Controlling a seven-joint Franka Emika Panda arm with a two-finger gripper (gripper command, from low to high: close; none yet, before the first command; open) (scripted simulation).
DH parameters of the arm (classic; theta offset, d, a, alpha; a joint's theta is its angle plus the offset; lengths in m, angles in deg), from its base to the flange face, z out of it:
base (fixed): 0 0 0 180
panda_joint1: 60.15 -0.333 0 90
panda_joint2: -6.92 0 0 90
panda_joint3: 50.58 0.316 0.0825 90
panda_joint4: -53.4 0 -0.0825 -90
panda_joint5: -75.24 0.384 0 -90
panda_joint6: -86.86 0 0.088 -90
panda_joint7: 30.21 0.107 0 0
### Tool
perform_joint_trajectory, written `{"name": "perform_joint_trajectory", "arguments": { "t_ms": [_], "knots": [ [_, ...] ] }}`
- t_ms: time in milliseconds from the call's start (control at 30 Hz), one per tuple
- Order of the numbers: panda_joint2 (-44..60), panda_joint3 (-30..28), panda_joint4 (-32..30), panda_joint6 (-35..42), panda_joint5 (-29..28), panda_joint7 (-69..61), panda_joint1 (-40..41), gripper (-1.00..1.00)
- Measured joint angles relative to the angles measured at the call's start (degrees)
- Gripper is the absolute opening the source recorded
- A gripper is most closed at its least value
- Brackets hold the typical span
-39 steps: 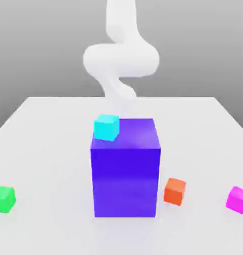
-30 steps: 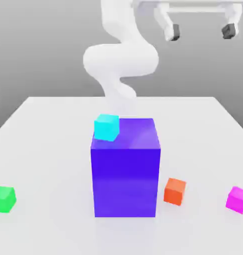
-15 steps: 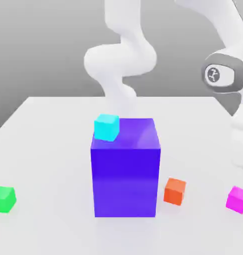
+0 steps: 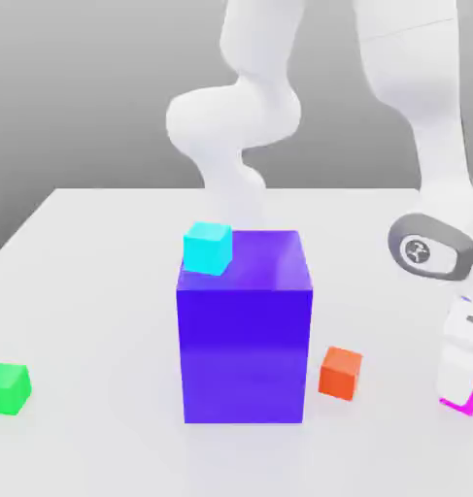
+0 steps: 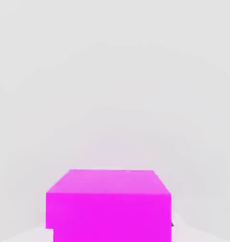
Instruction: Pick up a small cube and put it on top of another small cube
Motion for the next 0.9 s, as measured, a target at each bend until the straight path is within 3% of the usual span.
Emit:
{"name": "perform_joint_trajectory", "arguments": {
  "t_ms": [167, 233, 900],
  "knots": [
    [-7.82, 3.64, -1.29, 6.29, 4.71, -5.5, 2.71, -1.0],
    [-8.57, 2.6, -1.1, 7.23, 5.51, -9.91, 6.04, -1.0],
    [-14.46, -19.8, -1.65, 12.62, 14.02, -54.74, 44.22, -1.0]
  ]
}}
